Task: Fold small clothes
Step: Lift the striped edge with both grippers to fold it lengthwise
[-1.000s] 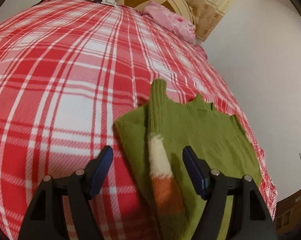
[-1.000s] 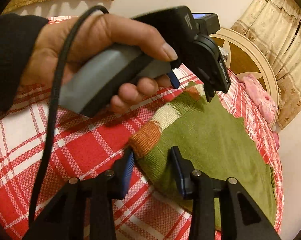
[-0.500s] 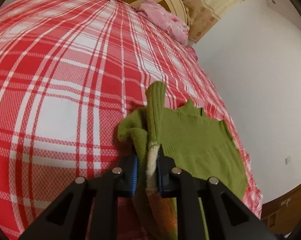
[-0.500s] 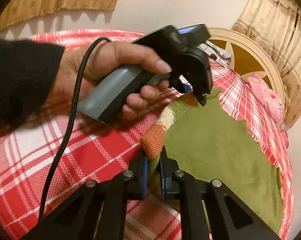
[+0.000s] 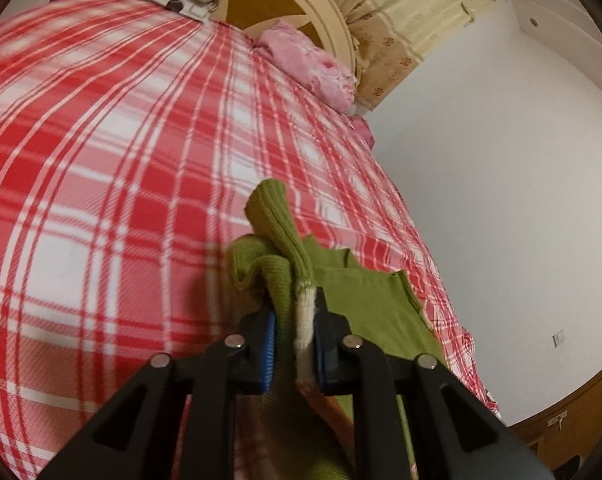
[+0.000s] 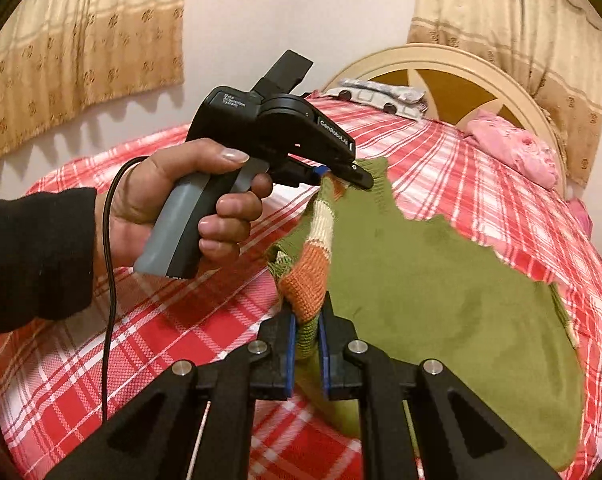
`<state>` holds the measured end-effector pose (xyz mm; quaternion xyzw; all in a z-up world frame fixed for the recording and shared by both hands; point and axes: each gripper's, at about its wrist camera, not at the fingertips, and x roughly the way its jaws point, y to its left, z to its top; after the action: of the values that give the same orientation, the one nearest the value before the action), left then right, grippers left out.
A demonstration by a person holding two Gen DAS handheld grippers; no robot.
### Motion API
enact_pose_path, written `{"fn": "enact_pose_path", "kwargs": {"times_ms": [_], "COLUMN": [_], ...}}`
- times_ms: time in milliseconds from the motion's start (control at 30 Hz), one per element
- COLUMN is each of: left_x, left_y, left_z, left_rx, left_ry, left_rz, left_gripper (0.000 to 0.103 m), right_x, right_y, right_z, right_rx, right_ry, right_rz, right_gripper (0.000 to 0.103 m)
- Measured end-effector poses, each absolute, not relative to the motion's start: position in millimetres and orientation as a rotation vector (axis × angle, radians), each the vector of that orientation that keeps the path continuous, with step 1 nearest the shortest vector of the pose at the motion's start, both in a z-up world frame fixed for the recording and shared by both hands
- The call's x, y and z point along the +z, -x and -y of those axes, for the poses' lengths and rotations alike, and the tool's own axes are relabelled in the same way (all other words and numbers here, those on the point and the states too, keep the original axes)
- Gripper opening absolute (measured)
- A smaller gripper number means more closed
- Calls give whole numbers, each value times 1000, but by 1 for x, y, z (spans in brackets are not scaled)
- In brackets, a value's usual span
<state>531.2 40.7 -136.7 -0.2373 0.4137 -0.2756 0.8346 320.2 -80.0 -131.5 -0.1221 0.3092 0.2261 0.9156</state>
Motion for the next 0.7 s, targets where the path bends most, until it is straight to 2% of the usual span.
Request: {"fn": "enact_pose_path", "kwargs": {"times_ms": [700], "left_x": [-99], "left_y": [-533], "left_z": [54], "left_rx": [-633], "left_ry": [396], "left_rz": [-836], "left_gripper": [16], "right_x": [-116], "right_y": [-312], "right_z": [181], "right_rx": [351], "right_ry": [63], "right_rz": [-608], "right_gripper": [8]}}
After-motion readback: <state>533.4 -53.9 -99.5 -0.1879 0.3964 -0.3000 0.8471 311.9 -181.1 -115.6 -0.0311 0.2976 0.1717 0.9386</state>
